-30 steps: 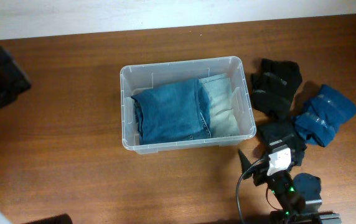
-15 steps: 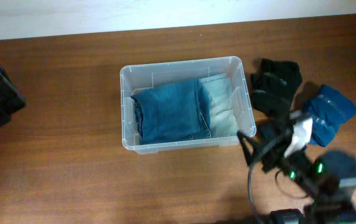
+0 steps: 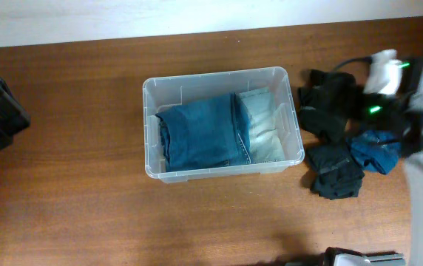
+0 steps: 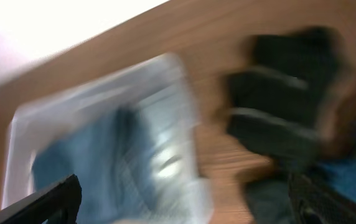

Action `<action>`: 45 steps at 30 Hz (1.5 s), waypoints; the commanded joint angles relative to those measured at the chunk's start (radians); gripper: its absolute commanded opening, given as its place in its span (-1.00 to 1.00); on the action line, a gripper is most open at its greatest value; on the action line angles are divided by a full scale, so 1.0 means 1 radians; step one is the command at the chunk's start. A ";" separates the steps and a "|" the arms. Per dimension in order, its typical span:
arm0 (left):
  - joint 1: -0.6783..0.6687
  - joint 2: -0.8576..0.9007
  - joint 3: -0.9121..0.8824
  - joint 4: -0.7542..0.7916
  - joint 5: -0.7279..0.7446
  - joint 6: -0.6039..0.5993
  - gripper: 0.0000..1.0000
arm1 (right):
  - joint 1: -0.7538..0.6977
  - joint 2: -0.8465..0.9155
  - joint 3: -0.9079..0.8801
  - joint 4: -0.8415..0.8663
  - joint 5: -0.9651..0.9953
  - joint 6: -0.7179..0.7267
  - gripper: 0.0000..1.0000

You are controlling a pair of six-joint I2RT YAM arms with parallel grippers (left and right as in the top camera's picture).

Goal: Pack container
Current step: 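Grasp the teal folded item with the right gripper and place in box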

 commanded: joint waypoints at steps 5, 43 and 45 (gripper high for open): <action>0.006 -0.004 0.000 0.000 -0.004 0.016 0.99 | -0.446 0.194 0.031 -0.029 -0.083 0.071 0.97; 0.006 -0.004 0.000 0.000 -0.004 0.016 0.99 | -0.351 0.114 0.032 0.006 -0.660 -0.134 -0.55; 0.006 -0.004 0.000 0.000 -0.004 0.016 0.99 | -0.233 0.066 0.032 0.008 -0.672 -0.134 -0.54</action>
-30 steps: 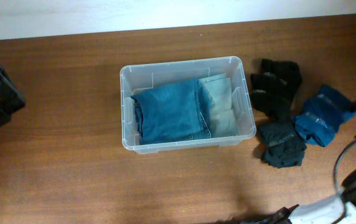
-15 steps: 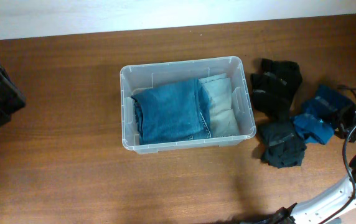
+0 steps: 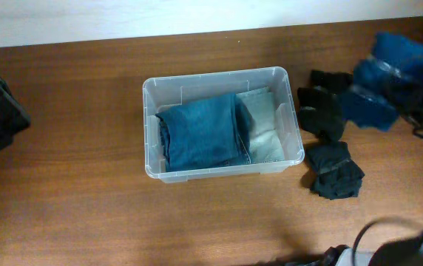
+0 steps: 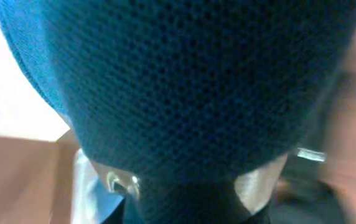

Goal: Pack container
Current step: 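Grasp the teal folded item with the right gripper and place in box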

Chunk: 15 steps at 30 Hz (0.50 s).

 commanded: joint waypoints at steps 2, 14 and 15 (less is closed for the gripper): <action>0.006 -0.004 0.000 0.000 -0.004 0.016 0.99 | 0.246 -0.070 0.008 0.005 -0.157 -0.013 -0.55; 0.006 -0.004 0.000 0.000 -0.004 0.016 0.99 | 0.648 0.181 0.006 0.097 0.325 -0.016 -0.38; 0.006 -0.004 0.000 0.000 -0.004 0.016 0.99 | 0.648 0.209 0.006 0.095 0.332 -0.015 -0.05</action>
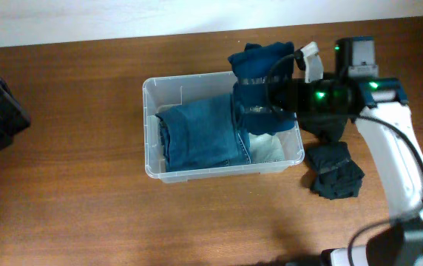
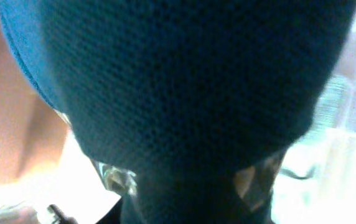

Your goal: Pack container

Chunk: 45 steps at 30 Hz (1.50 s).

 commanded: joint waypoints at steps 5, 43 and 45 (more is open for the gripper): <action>0.006 -0.004 0.000 0.000 -0.004 0.016 0.99 | 0.005 0.101 0.008 -0.032 0.051 -0.009 0.97; 0.006 -0.004 0.000 0.000 -0.004 0.016 0.99 | 0.123 0.079 0.085 -0.080 0.432 0.049 0.75; 0.006 -0.004 0.000 0.000 -0.004 0.016 0.99 | 0.147 0.129 0.085 -0.056 0.432 0.049 0.74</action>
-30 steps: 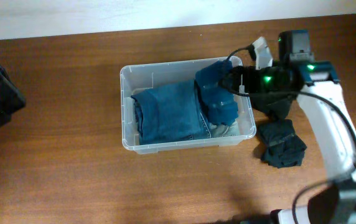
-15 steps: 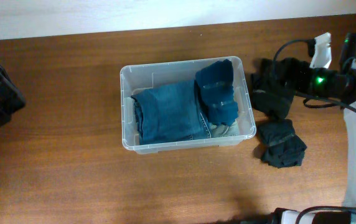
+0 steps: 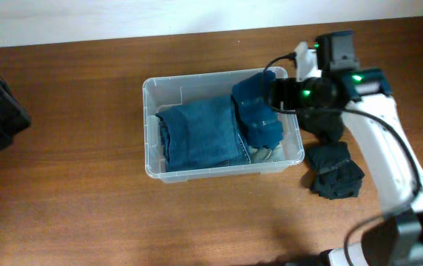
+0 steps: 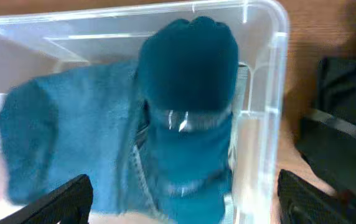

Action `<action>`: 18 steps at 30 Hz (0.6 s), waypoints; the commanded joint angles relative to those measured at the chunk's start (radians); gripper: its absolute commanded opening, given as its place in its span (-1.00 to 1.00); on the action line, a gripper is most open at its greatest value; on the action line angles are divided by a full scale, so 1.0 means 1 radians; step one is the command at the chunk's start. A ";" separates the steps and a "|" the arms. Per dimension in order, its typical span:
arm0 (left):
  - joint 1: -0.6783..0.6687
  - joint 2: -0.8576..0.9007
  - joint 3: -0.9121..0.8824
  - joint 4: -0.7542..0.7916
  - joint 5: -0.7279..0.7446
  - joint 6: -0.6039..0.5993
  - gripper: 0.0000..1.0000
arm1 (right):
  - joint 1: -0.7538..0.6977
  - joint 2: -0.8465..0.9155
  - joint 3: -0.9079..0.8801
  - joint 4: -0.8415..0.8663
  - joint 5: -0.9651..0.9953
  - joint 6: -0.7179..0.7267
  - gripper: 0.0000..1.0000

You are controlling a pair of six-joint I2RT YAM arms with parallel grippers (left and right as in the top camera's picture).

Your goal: Pack container

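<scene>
The clear plastic container holds folded blue jeans on its left. A rolled dark blue garment lies in its right part, over a pale garment. My right gripper hovers above the container's right side, open, with nothing between its fingers. In the right wrist view the blue garment lies free below the gripper, beside the jeans and inside the container's rim. Only a dark part of the left arm shows at the left edge.
Black garments lie on the table right of the container: one pile partly under my right arm, another nearer the front. The first pile also shows in the right wrist view. A pale wall runs along the far table edge.
The blue garment was held above the container's right side, filling the wrist view. Now it lies inside the container and my right gripper is open above it.
My right gripper was open over the garments right of the container, the blue one lying there. Then it was shut on the blue garment, held up at the far right. Then it held it over the container. Now the garment lies inside, let go.
</scene>
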 commanded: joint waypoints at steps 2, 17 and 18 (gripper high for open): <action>0.006 -0.004 0.000 0.000 -0.004 0.016 0.99 | 0.068 0.130 0.006 0.035 0.049 0.012 0.68; 0.006 -0.004 0.000 0.000 -0.004 0.016 0.99 | 0.116 0.195 0.010 0.060 0.106 0.060 -0.46; 0.006 -0.004 0.000 0.000 -0.004 0.016 0.99 | 0.116 0.182 0.012 0.053 0.100 0.060 -0.51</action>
